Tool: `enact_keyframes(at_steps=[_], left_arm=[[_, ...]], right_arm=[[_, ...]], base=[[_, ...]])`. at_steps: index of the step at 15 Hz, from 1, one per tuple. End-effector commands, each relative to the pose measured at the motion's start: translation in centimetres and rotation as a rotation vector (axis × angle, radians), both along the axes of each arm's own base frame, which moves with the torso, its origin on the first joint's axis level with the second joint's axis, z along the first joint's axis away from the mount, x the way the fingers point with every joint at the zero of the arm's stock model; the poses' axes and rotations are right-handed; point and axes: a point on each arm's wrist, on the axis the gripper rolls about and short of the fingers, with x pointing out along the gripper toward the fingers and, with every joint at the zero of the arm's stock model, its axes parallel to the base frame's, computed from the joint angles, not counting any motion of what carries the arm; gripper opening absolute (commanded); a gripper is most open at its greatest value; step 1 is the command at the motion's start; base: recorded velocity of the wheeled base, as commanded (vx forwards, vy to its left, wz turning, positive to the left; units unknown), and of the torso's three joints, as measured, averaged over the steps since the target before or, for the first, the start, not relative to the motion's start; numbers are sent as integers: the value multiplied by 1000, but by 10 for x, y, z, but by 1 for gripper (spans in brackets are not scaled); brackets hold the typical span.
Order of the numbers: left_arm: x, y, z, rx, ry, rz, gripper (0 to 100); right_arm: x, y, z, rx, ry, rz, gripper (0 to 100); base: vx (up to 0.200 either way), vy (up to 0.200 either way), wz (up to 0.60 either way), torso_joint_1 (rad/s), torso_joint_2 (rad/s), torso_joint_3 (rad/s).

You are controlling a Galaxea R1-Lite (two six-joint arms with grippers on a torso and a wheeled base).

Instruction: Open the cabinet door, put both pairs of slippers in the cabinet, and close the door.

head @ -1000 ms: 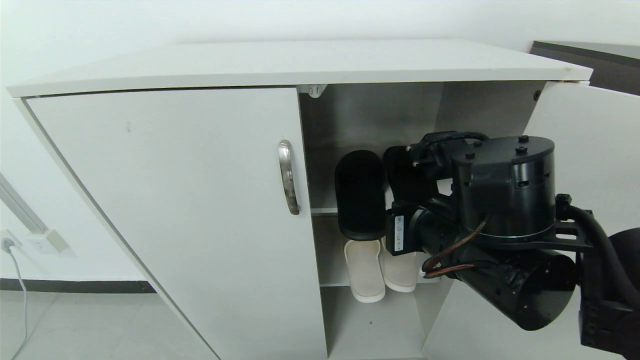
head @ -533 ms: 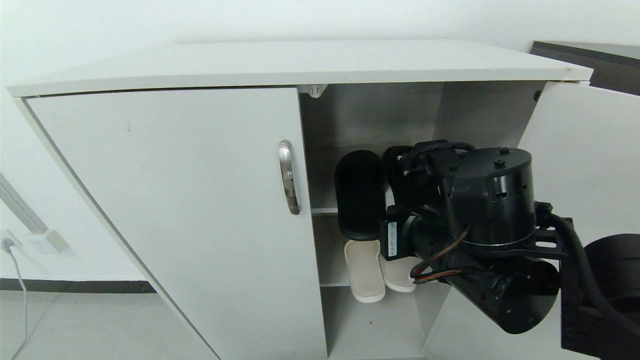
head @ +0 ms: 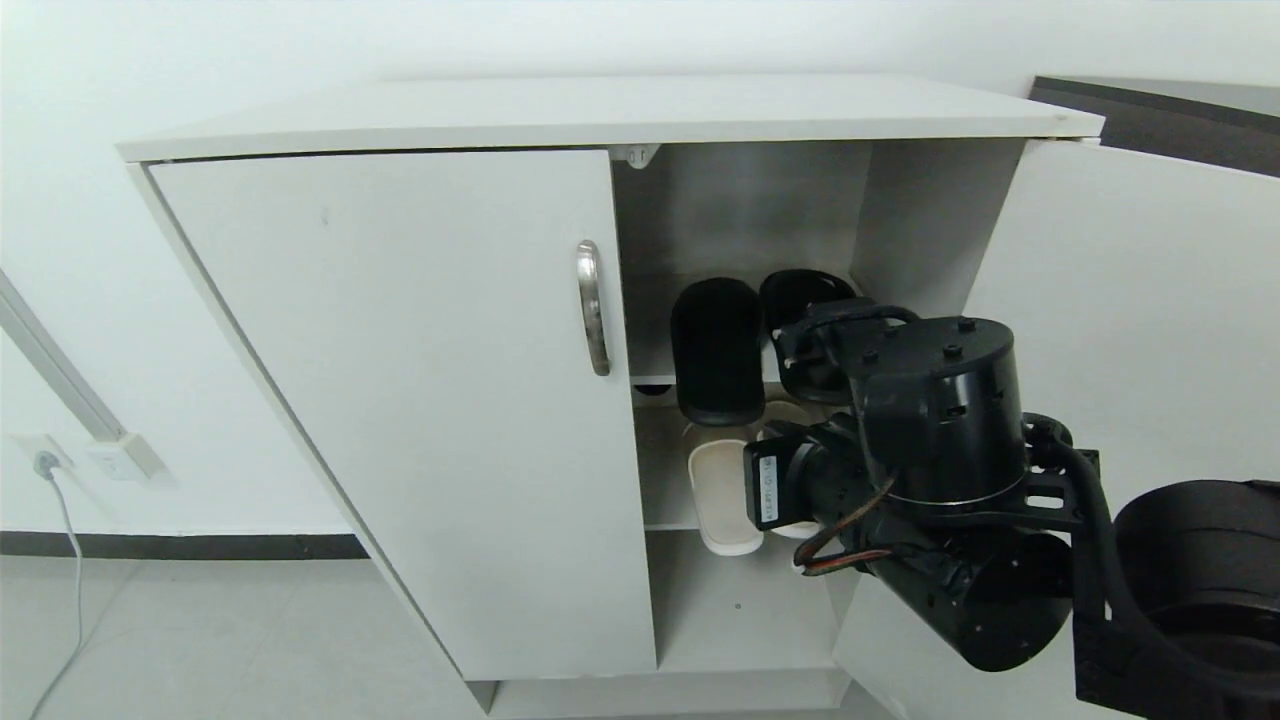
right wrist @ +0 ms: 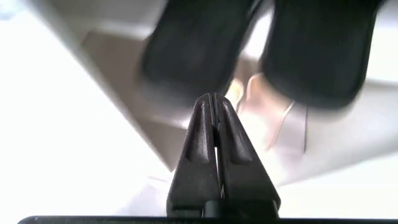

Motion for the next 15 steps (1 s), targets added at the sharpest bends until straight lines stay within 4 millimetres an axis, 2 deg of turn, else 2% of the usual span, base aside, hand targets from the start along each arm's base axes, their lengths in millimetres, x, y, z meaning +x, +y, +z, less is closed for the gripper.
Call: enact_keyframes(at_steps=[1, 11, 15], left_arm=[[0, 0, 0, 0, 0, 1, 0], [0, 0, 0, 1, 0, 1, 0], [0, 0, 0, 1, 0, 1, 0]], right_arm=[[0, 1, -2, -6, 4, 2, 0], [8, -1, -14, -49, 20, -19, 0], [8, -2, -16, -56, 22, -20, 0]], base=[[-200, 0, 0, 7, 2, 7], [-200, 0, 0, 1, 1, 2], [0, 0, 0, 0, 0, 0]])
